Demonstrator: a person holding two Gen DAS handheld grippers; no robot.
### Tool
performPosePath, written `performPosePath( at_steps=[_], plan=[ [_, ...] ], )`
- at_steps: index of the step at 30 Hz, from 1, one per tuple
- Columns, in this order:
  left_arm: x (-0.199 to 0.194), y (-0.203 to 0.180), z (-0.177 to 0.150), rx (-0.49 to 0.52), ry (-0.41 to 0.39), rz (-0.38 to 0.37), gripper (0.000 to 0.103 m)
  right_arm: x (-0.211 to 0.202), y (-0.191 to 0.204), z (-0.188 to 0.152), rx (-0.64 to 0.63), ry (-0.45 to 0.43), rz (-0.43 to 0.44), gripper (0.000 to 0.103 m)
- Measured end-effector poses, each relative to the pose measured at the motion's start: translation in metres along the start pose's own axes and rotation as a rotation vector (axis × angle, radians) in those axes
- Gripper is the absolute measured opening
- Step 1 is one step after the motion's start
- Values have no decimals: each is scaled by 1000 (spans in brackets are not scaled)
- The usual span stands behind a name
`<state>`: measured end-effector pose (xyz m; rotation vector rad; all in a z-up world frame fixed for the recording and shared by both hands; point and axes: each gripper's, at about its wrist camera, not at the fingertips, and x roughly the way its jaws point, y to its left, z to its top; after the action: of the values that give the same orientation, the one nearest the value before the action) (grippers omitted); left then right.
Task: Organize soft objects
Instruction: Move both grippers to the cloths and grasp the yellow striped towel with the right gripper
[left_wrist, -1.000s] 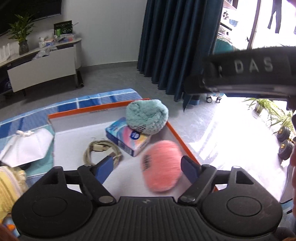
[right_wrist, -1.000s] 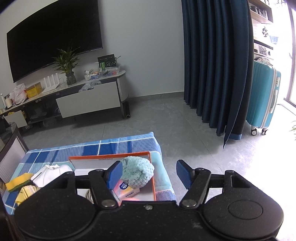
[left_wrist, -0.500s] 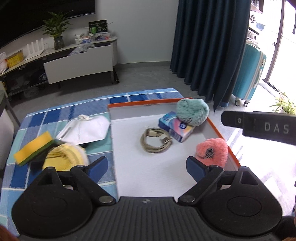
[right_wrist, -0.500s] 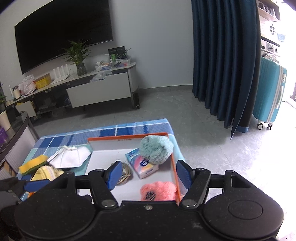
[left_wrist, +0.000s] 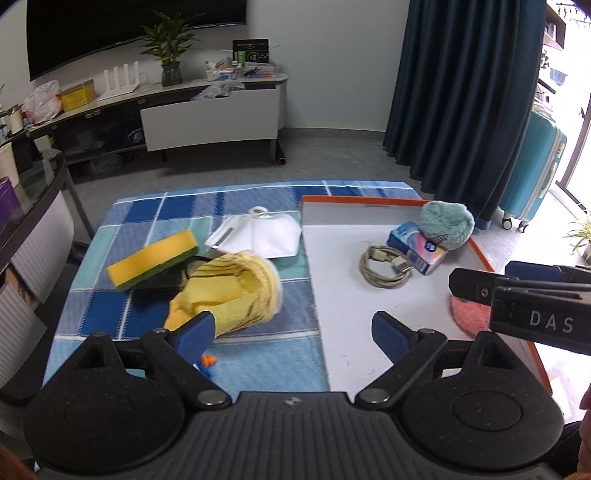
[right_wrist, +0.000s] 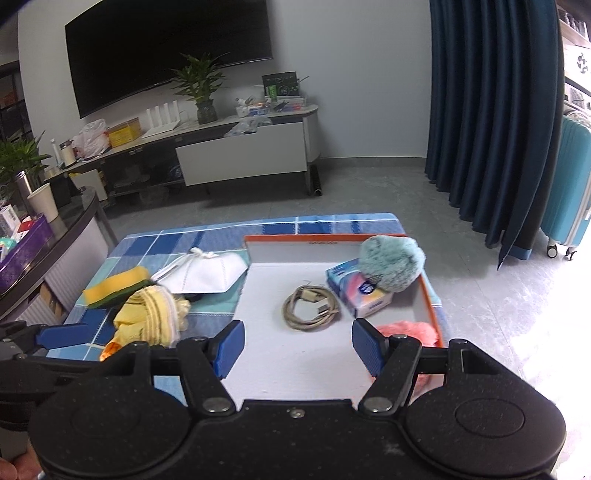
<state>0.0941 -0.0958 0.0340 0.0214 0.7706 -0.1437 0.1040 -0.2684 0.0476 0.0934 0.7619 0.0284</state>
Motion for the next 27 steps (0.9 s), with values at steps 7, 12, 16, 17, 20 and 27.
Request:
performPosePath(
  at_steps=[7,12,16,17,20,27],
  plan=[
    [-5,28,-13,-38,5,43,94,4,26,-3,-38,14,38,78],
    [-10,50,-19,-77,7,72,94,9,45,-5,-67,28,66,78],
    [-11,65,-24,-97,7,93,94,13,60,-7,-88,41,87,78],
    [-12,69,-25,-102,8,98,94,14,63,-8,-93,44,92,78],
    [-8,82,-28,-126,18,120,94,17,70,-8,-106,52,103,78],
    [3,106,-28,-168,42,162,94,29,83,-7,-119,74,132,78]
  ],
)
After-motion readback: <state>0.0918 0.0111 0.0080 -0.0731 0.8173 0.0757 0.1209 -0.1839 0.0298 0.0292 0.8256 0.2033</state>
